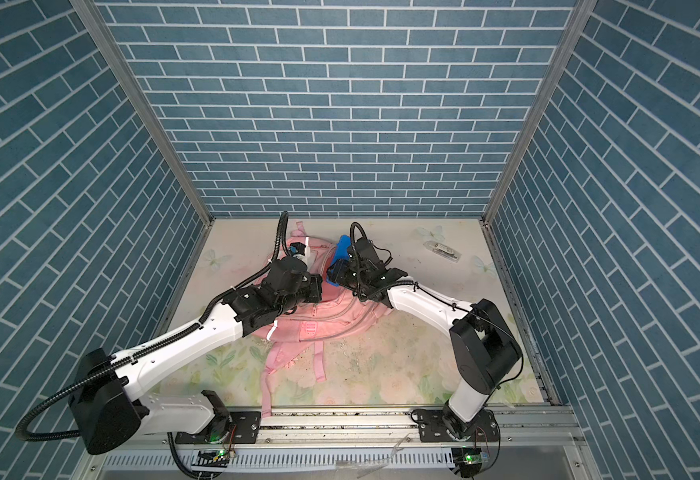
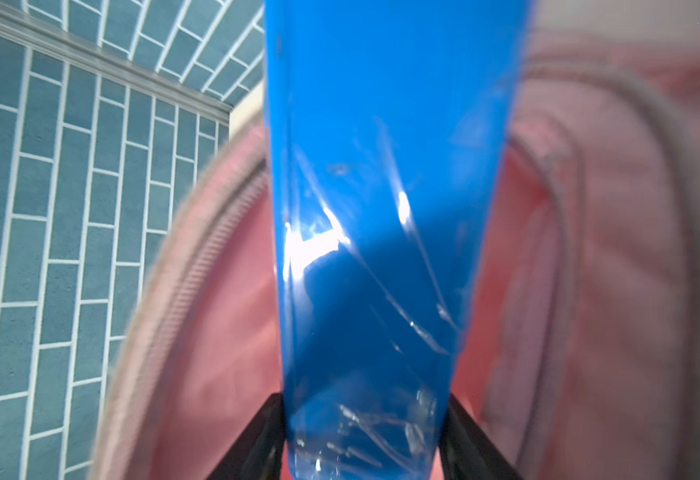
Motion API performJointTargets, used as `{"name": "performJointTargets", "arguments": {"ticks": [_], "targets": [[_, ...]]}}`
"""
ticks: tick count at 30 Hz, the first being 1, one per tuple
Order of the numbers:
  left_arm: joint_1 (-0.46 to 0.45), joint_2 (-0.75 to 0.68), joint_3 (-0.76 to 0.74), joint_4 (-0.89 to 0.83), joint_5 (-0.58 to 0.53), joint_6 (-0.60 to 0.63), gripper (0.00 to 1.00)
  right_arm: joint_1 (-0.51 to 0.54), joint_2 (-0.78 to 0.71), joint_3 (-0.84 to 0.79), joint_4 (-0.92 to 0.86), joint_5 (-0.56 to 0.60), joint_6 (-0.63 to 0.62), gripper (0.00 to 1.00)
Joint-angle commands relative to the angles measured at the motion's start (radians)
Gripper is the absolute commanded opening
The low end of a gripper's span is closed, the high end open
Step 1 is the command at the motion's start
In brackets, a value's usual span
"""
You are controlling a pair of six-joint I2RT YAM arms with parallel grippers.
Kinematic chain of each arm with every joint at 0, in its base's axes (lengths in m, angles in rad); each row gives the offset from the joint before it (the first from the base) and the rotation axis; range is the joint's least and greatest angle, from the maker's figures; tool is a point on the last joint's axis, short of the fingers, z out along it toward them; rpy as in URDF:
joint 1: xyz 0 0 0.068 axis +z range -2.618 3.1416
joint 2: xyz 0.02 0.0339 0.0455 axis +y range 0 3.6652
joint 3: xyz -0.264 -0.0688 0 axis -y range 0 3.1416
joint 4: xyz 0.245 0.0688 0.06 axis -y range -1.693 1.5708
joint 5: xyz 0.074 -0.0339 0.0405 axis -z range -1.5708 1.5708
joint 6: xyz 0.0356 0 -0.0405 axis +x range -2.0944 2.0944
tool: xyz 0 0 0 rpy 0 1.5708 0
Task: Pack the student bag
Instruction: 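Lower the blue pencil case into the open pocket while left holds the flap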
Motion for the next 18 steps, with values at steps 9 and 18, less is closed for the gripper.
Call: {"name": "performJointTargets", "arguments": {"ticks": [9, 18], "targets": [[0.056, -0.033, -0.025, 0.152, 0.005, -0.035, 0.00, 0.005, 0.067, 0.126, -0.183, -0.142, -0.008, 0.70], [0.057, -0.057, -0.053, 0.156, 0.034, -0.018, 0.00, -0.031, -0.018, 0.137, -0.275, -0.047, -0.160, 0.86]]}}
